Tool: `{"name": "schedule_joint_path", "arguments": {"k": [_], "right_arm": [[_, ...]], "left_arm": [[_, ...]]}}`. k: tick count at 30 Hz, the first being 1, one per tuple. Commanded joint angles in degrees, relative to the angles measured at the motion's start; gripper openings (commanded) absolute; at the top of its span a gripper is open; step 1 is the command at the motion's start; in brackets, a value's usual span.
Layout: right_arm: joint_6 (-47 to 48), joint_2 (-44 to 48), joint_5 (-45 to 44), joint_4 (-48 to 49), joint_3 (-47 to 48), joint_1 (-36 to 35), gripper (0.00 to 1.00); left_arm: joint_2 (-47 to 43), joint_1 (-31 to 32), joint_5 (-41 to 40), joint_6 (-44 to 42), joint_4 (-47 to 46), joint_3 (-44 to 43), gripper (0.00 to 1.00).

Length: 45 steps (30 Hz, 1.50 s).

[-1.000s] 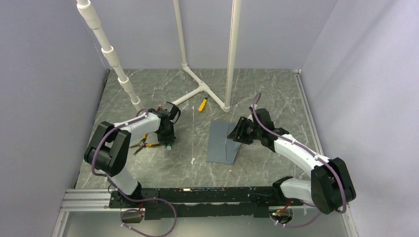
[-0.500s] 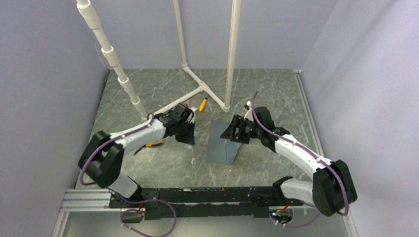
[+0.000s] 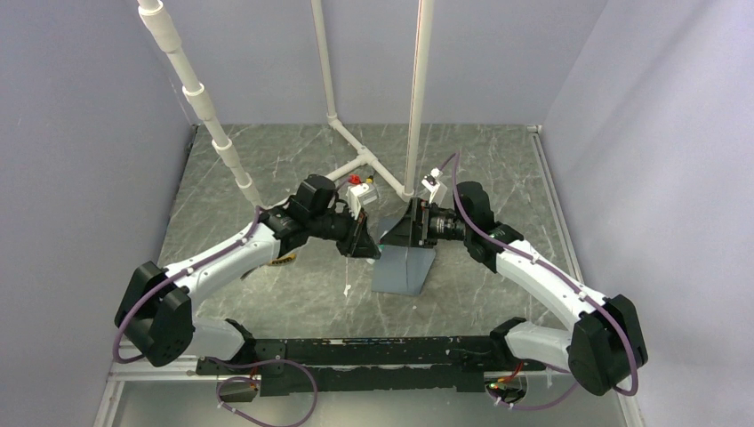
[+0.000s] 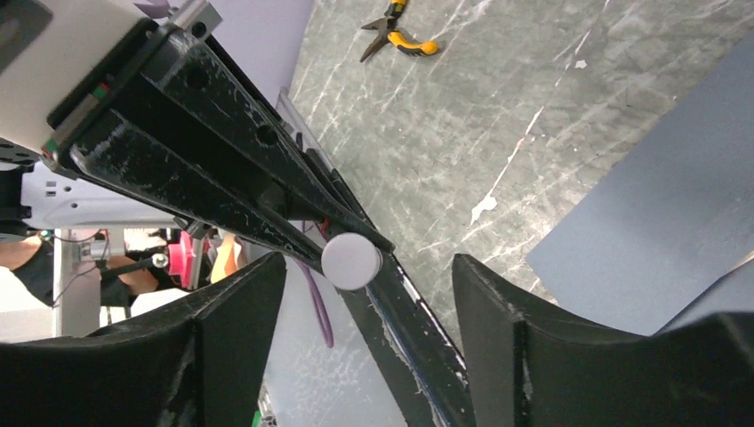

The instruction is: Place the letter into the envelope and seal it

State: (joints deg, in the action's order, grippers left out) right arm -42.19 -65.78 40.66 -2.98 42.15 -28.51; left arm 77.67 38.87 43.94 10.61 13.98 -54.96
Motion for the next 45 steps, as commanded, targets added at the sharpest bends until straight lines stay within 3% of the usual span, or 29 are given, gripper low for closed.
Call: {"name": "schedule_joint_path", "arguments": {"k": [1,5,7,10,14,18,20,23,26,29,32,36,38,39,45], "right_arm": [[-0.8,-0.5,1.2,2.7,3.5,-0.5,0.63],[0.2,-1.9,0.8,0.8,5.1,-0.8,0.39],[0.4,-2.1,1.5,0.6,5.3,-1.0,0.35],[0.6,-2.4,2.2,0.3,5.5,-1.4,0.35],[2.2,-2.9,3.4,-1.8,6.5,-1.8,0.47],[4.0,-3.4,3.8,-4.0,7.5,-2.1,0.44],[4.3,-3.0,4.0,-3.8,7.5,-2.1,0.36],[4.2,-2.0,4.0,-3.4,7.8,-2.0,0.14],[2.9,-1.0,3.0,-2.4,7.5,-2.1,0.00],[0.8,-1.0,3.9,-0.7,7.0,-2.1,0.00],[-0.3,-0.8,3.8,-0.1,6.6,-2.1,0.00],[-1.5,-0.4,3.4,-0.2,6.6,-2.1,0.00],[-2.2,-0.1,3.5,0.0,6.4,-2.0,0.00],[-2.4,0.0,3.7,0.3,6.3,-2.1,0.00],[-1.3,3.8,5.8,1.5,6.4,-1.2,0.00]], "left_arm": [[-0.2,0.1,5.5,-4.5,2.3,-3.1,0.02],[-0.6,0.1,5.1,-4.7,2.4,-3.0,0.03],[-0.5,0.1,4.6,-4.6,2.8,-3.1,0.03],[-0.6,0.1,3.3,-4.3,3.5,-3.8,0.02],[-0.7,0.1,1.8,-4.8,4.7,-4.7,0.02],[-0.8,0.1,0.6,-5.2,5.6,-4.9,0.02],[-0.8,0.1,1.1,-5.1,5.7,-5.0,0.02],[-1.1,0.1,1.5,-4.2,5.5,-5.3,0.02],[-1.1,0.1,0.4,-1.9,5.5,-6.0,0.19],[-0.7,0.1,0.2,0.5,3.6,-5.9,0.46],[-0.3,0.1,0.7,2.3,-0.4,-4.6,0.50],[0.4,0.1,2.6,1.7,-1.8,-4.1,0.40],[0.4,0.1,3.1,0.6,-1.6,-4.1,0.09],[0.3,0.1,3.0,-0.2,-1.0,-4.1,0.03],[-1.9,0.1,2.0,-5.9,5.4,-3.8,0.02]]}}
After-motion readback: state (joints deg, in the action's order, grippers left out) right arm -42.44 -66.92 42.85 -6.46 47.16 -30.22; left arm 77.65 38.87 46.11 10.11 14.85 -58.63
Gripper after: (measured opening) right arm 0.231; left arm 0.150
